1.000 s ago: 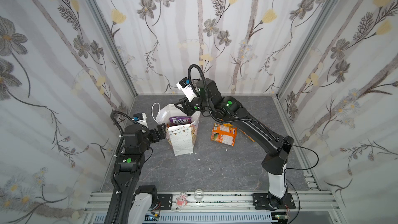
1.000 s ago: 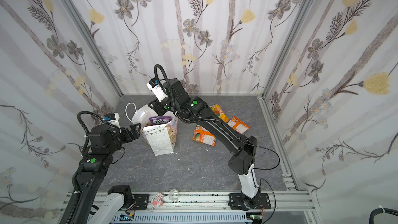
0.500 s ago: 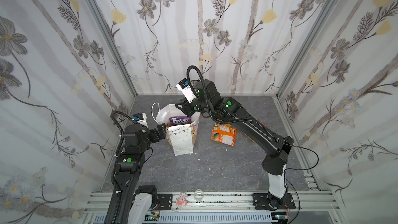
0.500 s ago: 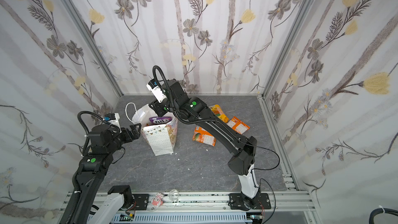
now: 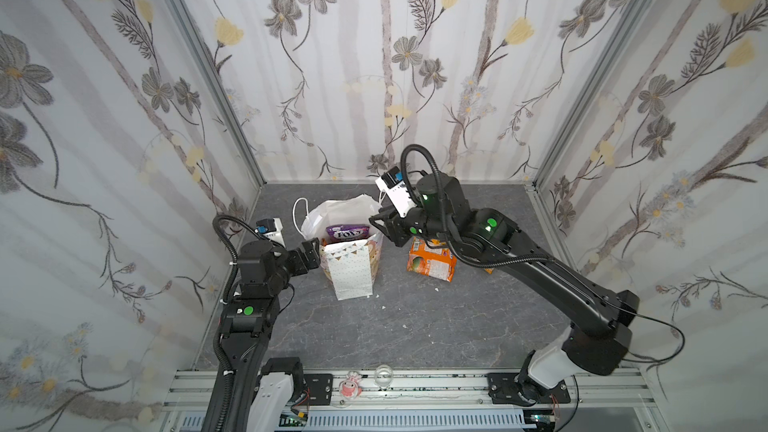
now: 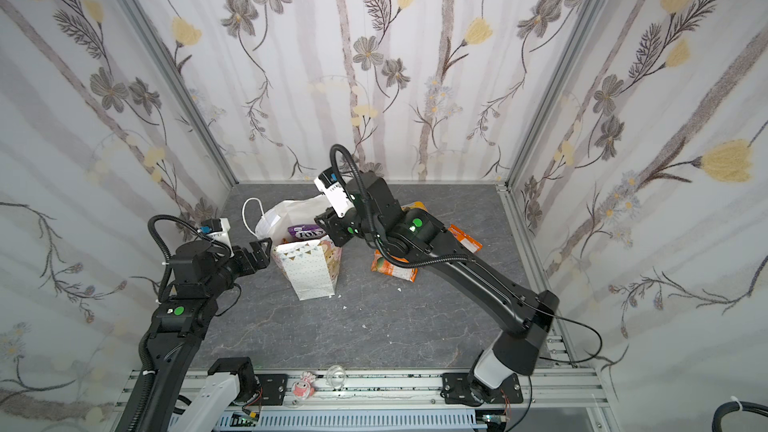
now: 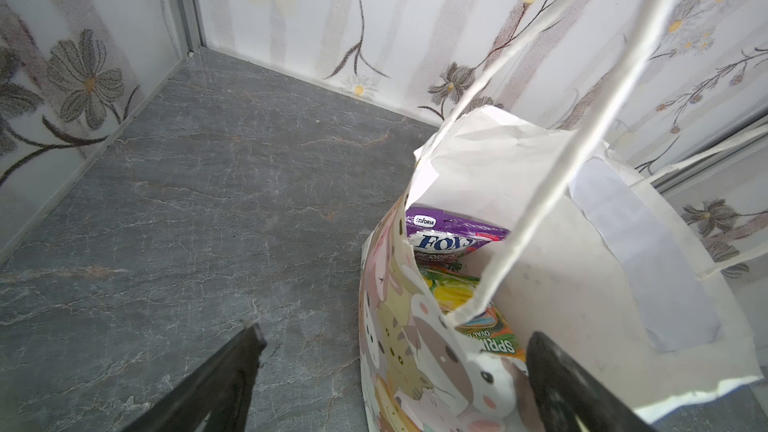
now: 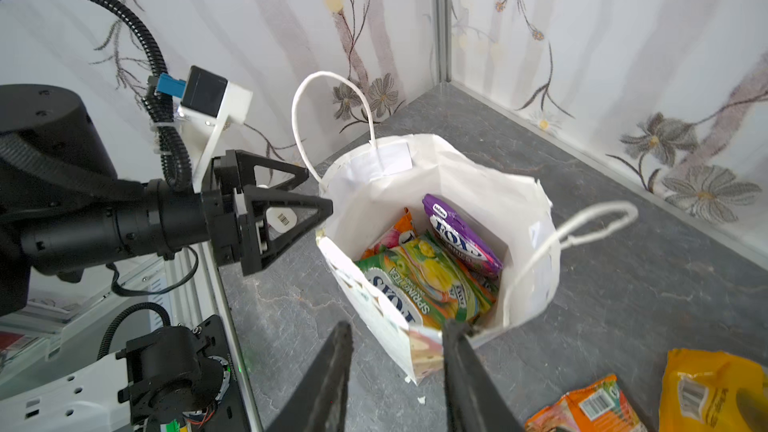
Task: Place the snacks into the paper bag
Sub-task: 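Withdraw the right gripper from the paper bag back toward the orange snack bags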
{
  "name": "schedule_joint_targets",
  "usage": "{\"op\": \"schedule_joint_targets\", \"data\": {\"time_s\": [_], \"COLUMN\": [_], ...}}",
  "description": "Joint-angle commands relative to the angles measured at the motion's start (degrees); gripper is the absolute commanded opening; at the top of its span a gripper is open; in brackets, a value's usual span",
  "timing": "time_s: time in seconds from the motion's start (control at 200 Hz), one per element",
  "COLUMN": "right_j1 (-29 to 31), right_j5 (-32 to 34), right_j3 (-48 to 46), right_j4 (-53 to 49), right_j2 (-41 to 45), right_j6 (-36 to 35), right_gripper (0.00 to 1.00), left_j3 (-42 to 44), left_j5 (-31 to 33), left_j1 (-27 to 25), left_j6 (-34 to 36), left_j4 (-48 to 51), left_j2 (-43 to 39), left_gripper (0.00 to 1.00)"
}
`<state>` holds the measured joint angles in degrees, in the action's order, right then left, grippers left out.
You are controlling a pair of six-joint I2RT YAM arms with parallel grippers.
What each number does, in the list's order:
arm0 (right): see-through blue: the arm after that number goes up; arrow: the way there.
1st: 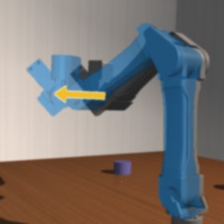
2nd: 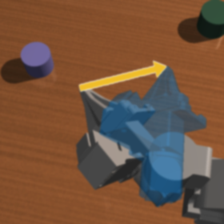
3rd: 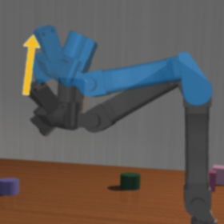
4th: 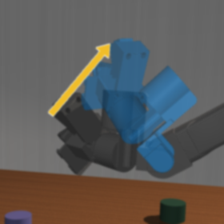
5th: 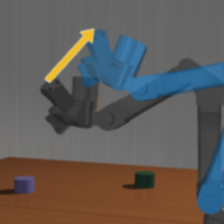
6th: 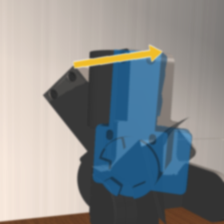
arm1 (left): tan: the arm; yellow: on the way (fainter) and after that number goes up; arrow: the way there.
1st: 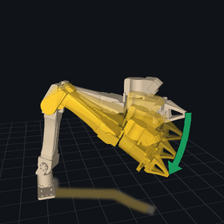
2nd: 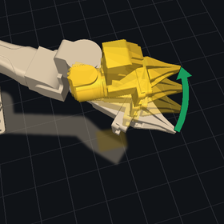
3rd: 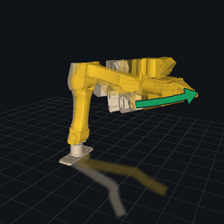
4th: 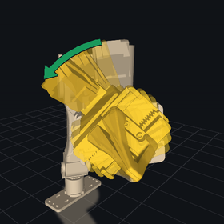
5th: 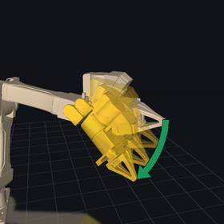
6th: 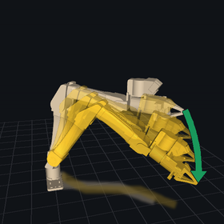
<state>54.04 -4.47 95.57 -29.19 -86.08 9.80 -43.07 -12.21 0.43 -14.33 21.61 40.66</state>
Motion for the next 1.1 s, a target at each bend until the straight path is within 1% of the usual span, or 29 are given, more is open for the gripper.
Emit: {"op": "schedule_joint_targets", "data": {"time_s": [0.0, 0.05, 0.11, 0.25, 0.335, 0.42, 0.53, 0.654, 0.719, 0.754, 0.814, 0.839, 0.914, 1.099], "right_j1": [0.02, 0.06, 0.01, -0.01, -0.10, -0.08, -0.49, -2.55, -4.47, -5.65, -6.61, -8.77, -10.24, -15.09], "right_j5": [4.52, 5.49, 7.35, 12.93, 13.49, 13.53, 17.65, 21.30, 21.17, 20.71, 19.82, 19.68, 19.47, 14.24], "right_j3": [-13.68, -19.60, -24.61, -32.41, -37.92, -41.39, -45.07, -50.01, -51.95, -54.63, -56.00, -56.44, -57.69, -60.36], "right_j4": [8.53, 10.36, 10.71, 6.56, 6.58, 5.94, 4.76, 6.60, 8.76, 9.64, 10.76, 11.02, 12.25, 16.55], "right_j2": [9.25, 13.78, 17.52, 21.86, 25.01, 27.56, 30.98, 34.42, 35.75, 36.21, 36.57, 36.69, 36.71, 34.13], "right_j6": [6.98, 9.04, 10.92, 15.54, 18.38, 19.67, 21.82, 24.56, 25.47, 25.82, 25.95, 26.17, 26.97, 26.14], "right_gripper": [0.38, 0.39, 0.41, 0.41, 0.42, 0.42, 0.43, 0.47, 0.48, 0.48, 0.47, 0.47, 0.47, 0.46], "left_j3": [0.23, 0.28, 0.29, 0.28, 0.35, 0.27, 0.35, 0.44, 0.44, 0.60, 0.59, 0.55, 0.65, 0.66], "left_j5": [-0.90, -1.31, -1.77, -2.12, -1.86, -1.66, -2.83, -2.91, -2.96, -3.24, -3.61, -3.57, -3.36, -3.35], "left_j1": [0.01, -0.06, -0.02, 0.01, 0.02, 0.01, 0.01, 0.01, -0.03, 0.01, 0.01, 0.00, 0.06, 0.01], "left_j6": [0.18, 0.26, 0.26, 0.26, 0.26, 0.18, 0.09, 0.18, 0.09, 0.07, -0.04, -0.09, -0.09, 0.00], "left_j4": [-1.54, -1.57, -1.61, -1.74, -1.74, -1.64, -2.09, -2.34, -2.36, -2.66, -2.72, -2.71, -2.89, -2.71], "left_j2": [-0.58, -0.67, -0.83, -1.07, -1.16, -1.11, -1.44, -1.90, -2.08, -2.24, -2.36, -2.34, -2.66, -2.35], "left_gripper": [1.00, 1.00, 1.00, 1.00, 1.00, 1.00, 1.00, 1.00, 1.00, 1.00, 1.00, 1.00, 1.00, 1.00]}}
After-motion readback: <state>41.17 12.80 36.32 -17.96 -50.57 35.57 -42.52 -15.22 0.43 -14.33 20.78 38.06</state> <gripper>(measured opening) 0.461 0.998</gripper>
